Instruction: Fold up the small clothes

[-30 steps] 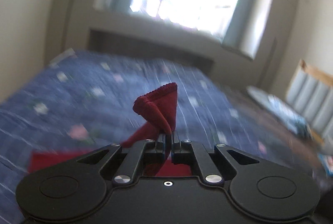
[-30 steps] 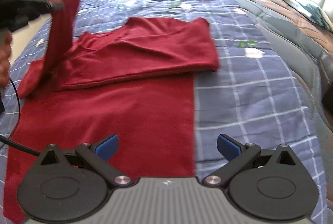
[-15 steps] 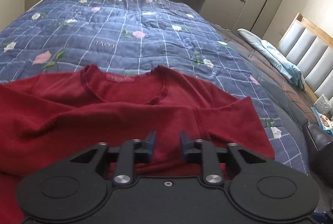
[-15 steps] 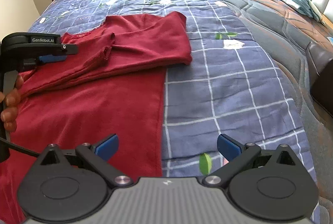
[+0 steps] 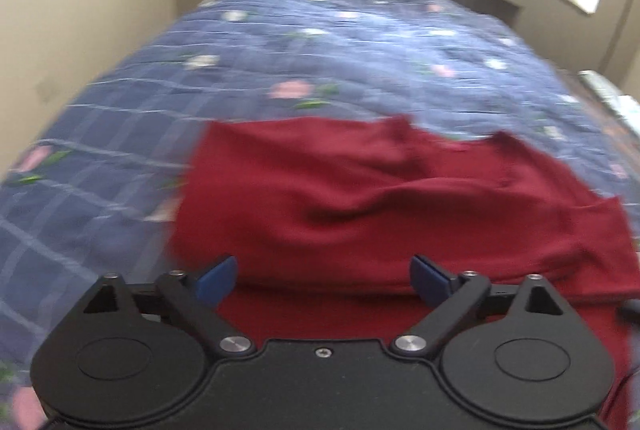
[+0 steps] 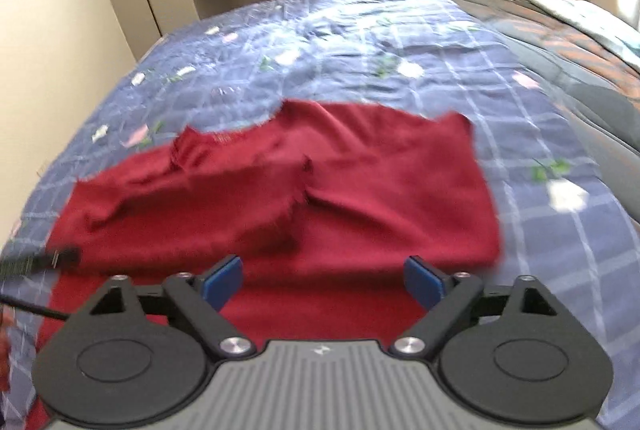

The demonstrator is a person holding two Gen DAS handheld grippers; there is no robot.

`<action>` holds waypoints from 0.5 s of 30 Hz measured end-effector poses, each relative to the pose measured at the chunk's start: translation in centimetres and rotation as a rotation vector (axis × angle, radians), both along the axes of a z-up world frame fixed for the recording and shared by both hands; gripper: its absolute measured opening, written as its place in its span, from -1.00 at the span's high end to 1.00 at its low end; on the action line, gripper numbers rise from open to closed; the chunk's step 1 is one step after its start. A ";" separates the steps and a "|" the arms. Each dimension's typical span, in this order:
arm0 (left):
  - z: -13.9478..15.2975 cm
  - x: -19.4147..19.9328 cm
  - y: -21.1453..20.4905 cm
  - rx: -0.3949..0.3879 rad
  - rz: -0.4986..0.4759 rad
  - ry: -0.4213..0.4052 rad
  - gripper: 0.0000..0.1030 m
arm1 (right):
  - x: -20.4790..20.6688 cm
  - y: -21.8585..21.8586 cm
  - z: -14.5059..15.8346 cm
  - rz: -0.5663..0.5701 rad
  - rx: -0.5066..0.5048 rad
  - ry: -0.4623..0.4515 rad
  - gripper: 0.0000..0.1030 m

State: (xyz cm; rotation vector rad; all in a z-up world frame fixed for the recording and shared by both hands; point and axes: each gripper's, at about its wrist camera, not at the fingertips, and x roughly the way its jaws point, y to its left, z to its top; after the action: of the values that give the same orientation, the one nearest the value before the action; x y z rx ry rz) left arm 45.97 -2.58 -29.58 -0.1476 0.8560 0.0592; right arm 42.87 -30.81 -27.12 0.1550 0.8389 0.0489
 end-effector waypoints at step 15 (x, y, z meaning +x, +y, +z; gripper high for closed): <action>-2.2 -0.4 5.9 0.135 0.023 0.072 -0.95 | 7.2 1.8 1.3 0.037 0.131 0.032 0.92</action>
State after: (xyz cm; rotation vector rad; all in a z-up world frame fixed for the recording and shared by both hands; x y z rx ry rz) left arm 45.53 3.30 -31.77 -0.0283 0.9192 0.1444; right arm 50.06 -29.01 -25.84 0.2641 0.8704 0.1367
